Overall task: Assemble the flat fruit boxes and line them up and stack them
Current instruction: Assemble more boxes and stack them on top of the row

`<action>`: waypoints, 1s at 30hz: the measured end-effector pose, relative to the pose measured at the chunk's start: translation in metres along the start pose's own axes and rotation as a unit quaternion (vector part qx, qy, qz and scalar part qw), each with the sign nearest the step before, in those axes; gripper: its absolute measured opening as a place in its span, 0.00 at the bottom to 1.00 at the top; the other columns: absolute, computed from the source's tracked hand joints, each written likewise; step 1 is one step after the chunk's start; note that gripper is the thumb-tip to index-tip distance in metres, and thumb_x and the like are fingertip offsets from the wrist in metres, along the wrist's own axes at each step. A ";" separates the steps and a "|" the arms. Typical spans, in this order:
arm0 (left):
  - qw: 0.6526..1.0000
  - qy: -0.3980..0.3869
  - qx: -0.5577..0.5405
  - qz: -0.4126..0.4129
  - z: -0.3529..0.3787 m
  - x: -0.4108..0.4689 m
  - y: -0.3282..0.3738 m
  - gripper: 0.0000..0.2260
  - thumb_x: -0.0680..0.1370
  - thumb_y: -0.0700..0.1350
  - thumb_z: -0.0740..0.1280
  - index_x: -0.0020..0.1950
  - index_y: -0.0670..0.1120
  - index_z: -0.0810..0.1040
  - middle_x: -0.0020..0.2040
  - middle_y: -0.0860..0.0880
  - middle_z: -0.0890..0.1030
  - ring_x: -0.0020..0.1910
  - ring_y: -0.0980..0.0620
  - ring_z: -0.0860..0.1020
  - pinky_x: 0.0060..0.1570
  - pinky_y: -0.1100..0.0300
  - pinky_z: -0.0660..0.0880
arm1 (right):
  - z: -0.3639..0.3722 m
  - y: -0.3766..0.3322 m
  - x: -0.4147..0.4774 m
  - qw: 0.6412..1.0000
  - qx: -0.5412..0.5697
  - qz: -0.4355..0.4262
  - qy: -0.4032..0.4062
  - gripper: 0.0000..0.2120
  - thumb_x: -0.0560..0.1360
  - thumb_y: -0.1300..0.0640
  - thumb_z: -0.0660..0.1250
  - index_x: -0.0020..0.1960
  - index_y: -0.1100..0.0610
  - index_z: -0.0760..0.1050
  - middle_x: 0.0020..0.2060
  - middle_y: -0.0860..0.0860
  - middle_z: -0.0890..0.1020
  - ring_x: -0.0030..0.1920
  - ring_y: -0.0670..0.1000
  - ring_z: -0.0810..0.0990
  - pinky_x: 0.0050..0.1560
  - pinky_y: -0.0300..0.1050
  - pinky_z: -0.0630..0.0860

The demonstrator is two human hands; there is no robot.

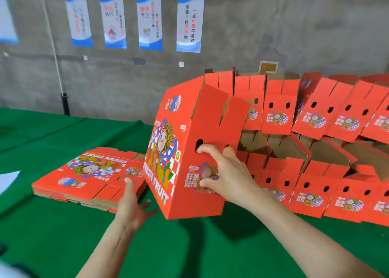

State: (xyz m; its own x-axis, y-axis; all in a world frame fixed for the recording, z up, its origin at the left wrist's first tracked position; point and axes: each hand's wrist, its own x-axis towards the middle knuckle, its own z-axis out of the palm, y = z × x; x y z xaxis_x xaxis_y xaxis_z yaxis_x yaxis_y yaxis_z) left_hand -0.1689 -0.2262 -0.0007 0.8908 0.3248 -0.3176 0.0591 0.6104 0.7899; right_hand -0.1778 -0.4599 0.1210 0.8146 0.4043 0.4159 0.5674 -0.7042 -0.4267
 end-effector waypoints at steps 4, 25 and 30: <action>0.985 -0.158 0.042 -0.046 0.012 0.005 0.002 0.32 0.68 0.70 0.61 0.61 0.49 0.76 0.55 0.46 0.82 0.49 0.45 0.82 0.43 0.45 0.78 | 0.030 -0.009 0.037 1.000 -0.019 -0.008 0.015 0.31 0.71 0.56 0.70 0.60 0.30 0.57 0.53 0.49 0.62 0.47 0.60 0.74 0.57 0.49 0.70; 0.781 -0.155 0.390 0.463 0.094 0.247 0.164 0.26 0.78 0.31 0.59 0.74 0.45 0.60 0.65 0.53 0.66 0.65 0.54 0.66 0.64 0.67 0.62 | 0.120 0.006 0.340 0.989 -0.131 0.008 0.072 0.35 0.75 0.65 0.61 0.72 0.36 0.56 0.72 0.63 0.47 0.69 0.66 0.62 0.67 0.56 0.67; 0.765 -0.167 0.448 0.430 0.132 0.309 0.158 0.33 0.77 0.30 0.58 0.78 0.46 0.51 0.70 0.49 0.62 0.72 0.52 0.58 0.63 0.73 0.53 | 0.121 0.051 0.402 0.979 -0.171 0.062 0.087 0.37 0.74 0.67 0.63 0.72 0.36 0.55 0.71 0.63 0.48 0.68 0.66 0.62 0.62 0.55 0.71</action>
State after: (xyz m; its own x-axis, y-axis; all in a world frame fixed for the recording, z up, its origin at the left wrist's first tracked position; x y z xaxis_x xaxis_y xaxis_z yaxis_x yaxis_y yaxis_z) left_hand 0.1755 -0.1246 0.0955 0.8303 0.0330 0.5563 -0.4627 -0.5157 0.7211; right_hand 0.1934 -0.2627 0.1687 0.8245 0.2187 0.5219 0.3681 -0.9078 -0.2011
